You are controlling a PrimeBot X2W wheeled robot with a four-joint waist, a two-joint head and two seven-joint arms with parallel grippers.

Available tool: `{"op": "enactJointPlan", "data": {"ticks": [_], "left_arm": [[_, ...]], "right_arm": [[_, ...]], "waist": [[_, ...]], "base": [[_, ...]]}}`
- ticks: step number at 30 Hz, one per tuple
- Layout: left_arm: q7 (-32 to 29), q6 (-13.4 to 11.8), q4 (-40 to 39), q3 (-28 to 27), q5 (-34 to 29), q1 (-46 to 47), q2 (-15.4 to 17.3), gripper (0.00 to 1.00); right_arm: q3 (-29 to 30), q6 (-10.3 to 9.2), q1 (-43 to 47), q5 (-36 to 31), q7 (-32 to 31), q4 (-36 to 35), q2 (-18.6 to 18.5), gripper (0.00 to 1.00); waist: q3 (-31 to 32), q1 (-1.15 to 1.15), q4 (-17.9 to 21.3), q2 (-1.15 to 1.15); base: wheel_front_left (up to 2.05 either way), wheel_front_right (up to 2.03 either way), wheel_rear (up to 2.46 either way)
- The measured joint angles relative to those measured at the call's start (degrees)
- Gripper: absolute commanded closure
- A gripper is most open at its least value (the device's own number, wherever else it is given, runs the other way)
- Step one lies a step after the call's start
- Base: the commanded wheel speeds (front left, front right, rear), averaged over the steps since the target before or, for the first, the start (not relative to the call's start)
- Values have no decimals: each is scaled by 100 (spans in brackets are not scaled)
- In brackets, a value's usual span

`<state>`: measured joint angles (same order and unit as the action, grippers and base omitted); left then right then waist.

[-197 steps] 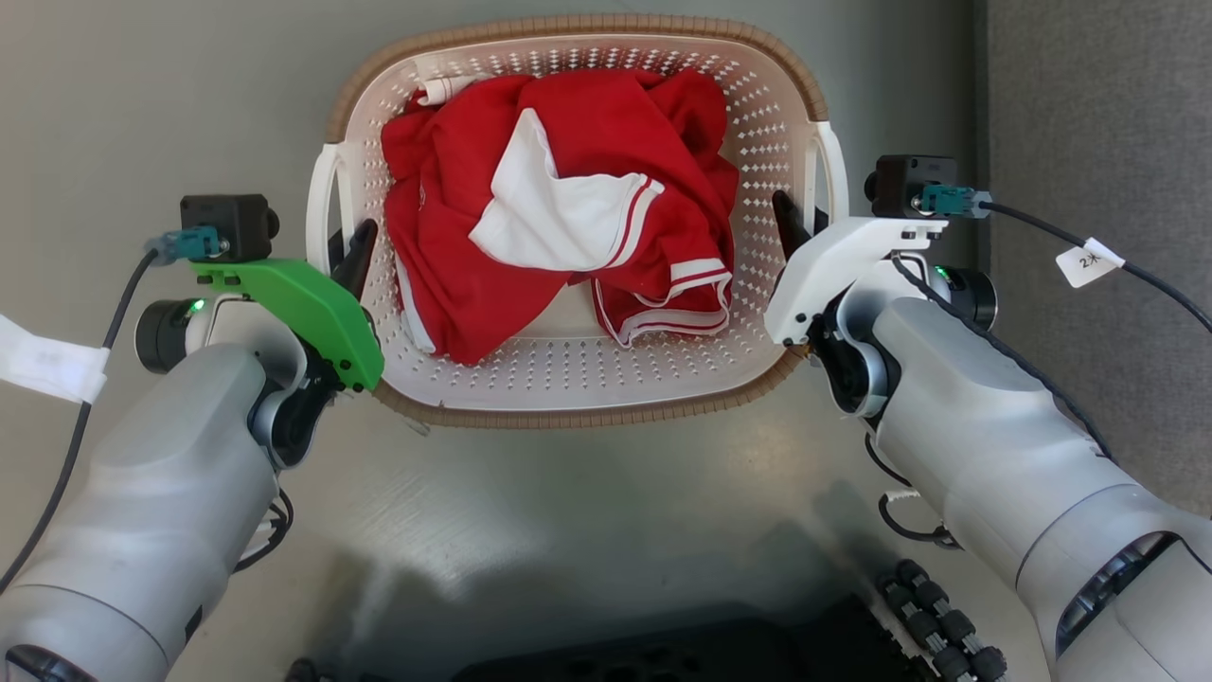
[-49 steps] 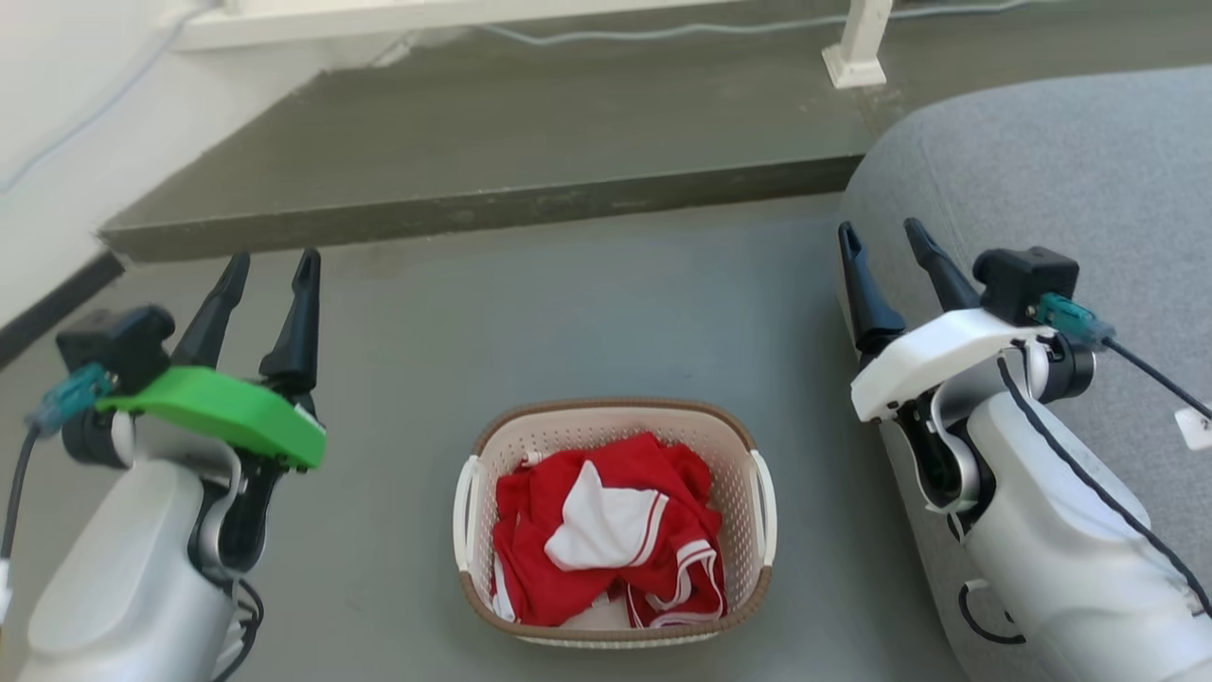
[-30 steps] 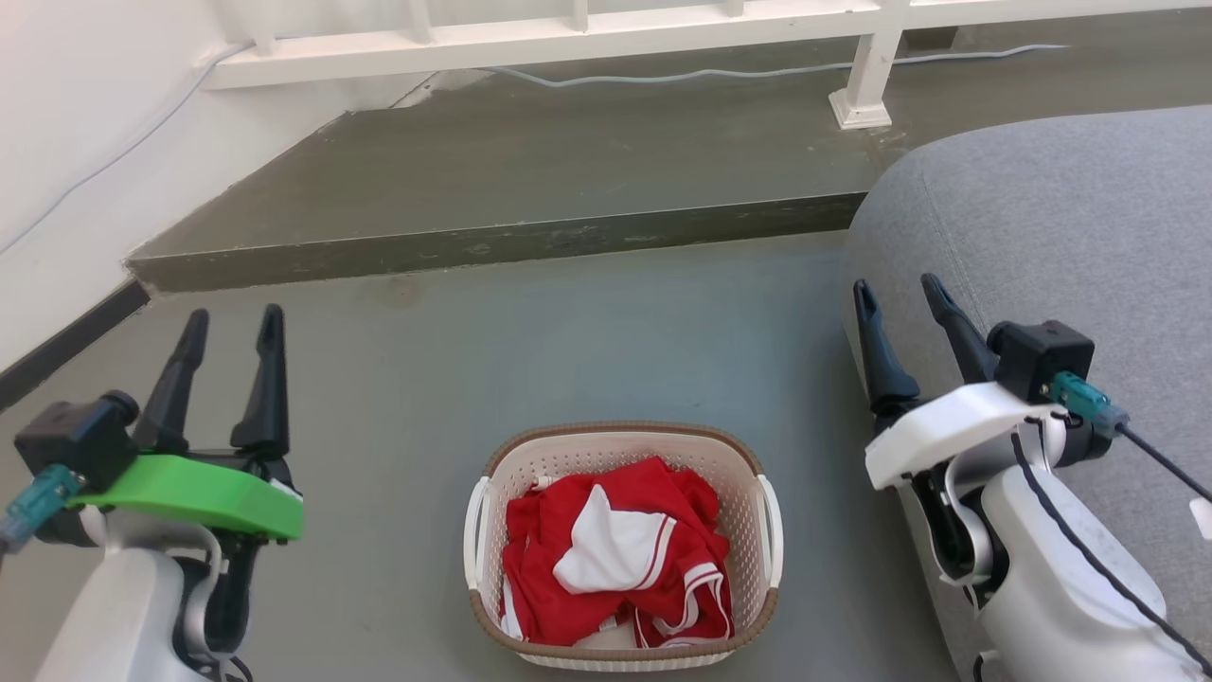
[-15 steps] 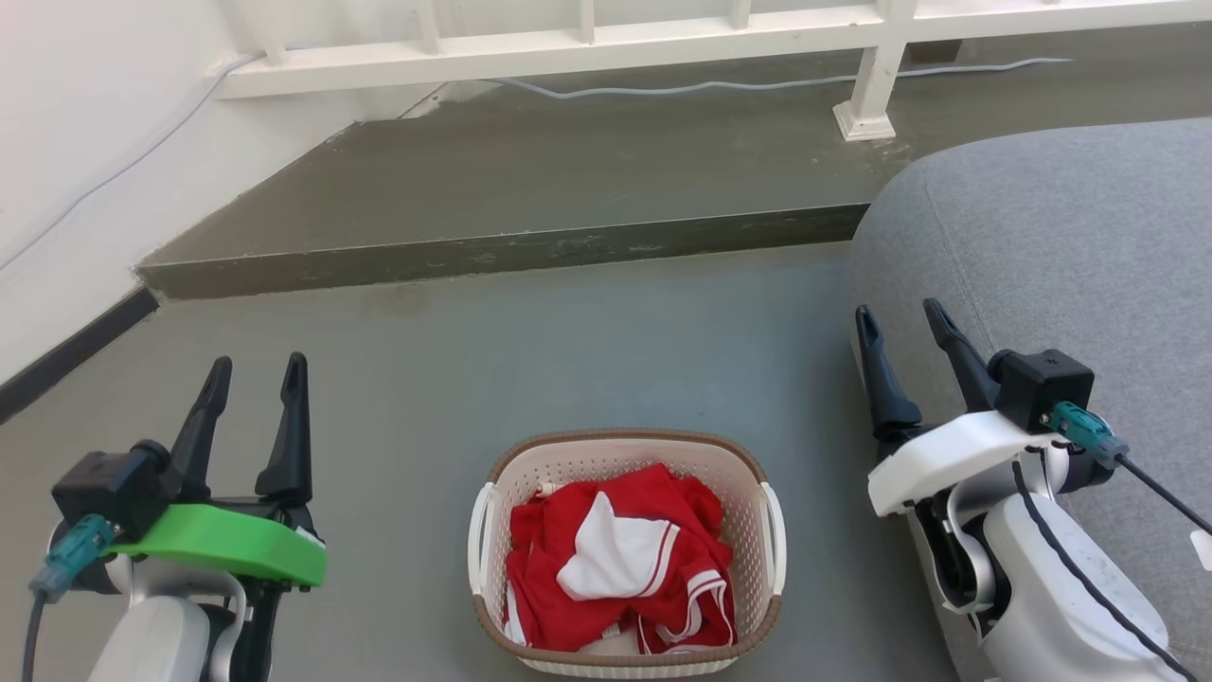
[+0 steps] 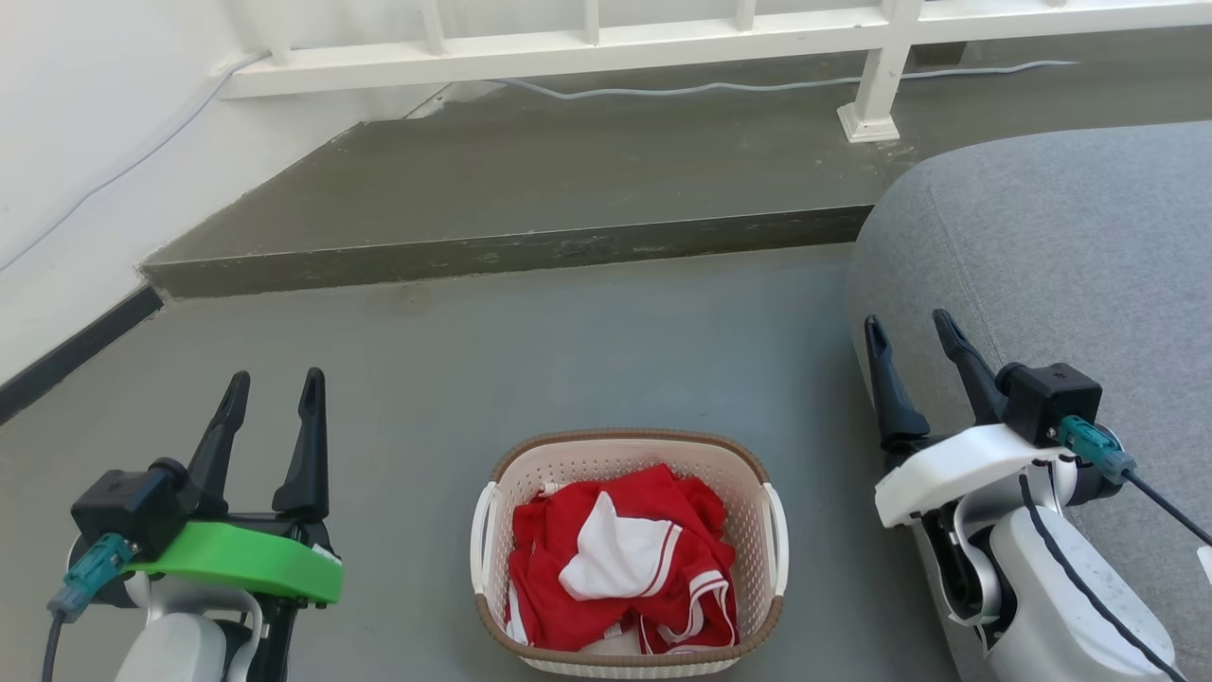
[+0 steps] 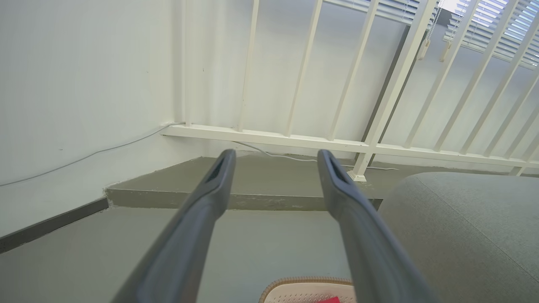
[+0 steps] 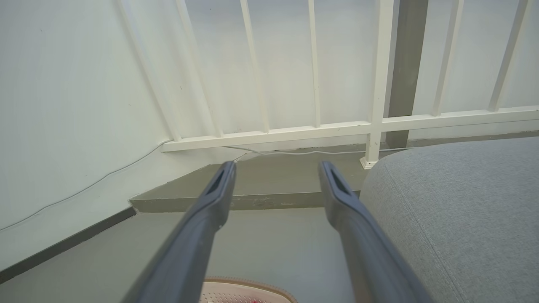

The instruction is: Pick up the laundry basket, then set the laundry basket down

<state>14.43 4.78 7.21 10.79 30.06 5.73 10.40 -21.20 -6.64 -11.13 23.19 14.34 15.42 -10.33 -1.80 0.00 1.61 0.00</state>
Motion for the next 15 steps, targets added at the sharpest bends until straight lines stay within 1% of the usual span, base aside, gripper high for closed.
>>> {"op": "enactJointPlan", "data": {"ticks": [15], "left_arm": [[0, 101, -29, -143, -143, -13, -88, 0]], "right_arm": [[80, 23, 108, -58, 0, -24, 86, 0]], "waist": [[-14, 0, 3, 0]], "base": [[0, 0, 0]]}}
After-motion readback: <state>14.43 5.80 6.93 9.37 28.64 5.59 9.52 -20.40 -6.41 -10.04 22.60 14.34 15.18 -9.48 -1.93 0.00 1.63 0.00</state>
